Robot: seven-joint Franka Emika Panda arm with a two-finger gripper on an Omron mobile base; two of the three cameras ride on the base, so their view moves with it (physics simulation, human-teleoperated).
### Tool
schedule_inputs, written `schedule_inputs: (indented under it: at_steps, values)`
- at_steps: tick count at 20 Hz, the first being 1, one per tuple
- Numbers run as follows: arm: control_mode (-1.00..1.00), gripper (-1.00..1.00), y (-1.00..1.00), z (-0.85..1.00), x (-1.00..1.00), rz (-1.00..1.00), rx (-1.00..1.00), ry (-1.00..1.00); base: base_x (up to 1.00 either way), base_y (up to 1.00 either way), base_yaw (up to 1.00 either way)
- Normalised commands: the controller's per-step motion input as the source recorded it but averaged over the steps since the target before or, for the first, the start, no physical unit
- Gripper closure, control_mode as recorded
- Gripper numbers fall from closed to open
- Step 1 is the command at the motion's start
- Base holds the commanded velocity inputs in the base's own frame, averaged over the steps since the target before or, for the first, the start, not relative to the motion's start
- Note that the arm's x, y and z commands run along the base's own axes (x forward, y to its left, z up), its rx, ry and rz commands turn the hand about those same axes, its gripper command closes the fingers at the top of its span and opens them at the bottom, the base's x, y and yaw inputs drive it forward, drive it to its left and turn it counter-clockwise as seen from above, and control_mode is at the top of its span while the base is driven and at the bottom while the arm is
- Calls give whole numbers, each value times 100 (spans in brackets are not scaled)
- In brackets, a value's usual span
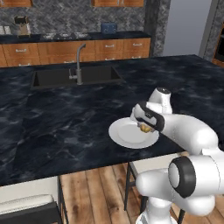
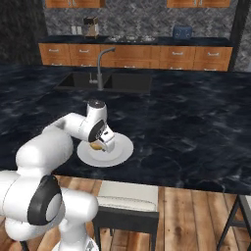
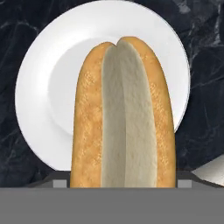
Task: Move the hot dog bun to the plate on the dining table and place the condiment next to that plate. Then navigate to the fridge and take the sausage and place it on the plate as well.
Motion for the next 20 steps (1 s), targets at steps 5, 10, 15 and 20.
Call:
schedule_inputs:
  at_steps: [5,10,15,20]
  values:
    - [-100,100,19,-42,54,0,0,11,0,0,0]
    - [-100,100,27,-41,34,0,0,3,0,0,0]
    - [-100,100,22,-38,7,0,0,0,0,0,0]
    - [-100,100,6,-31,0,0,0,0,0,0,0]
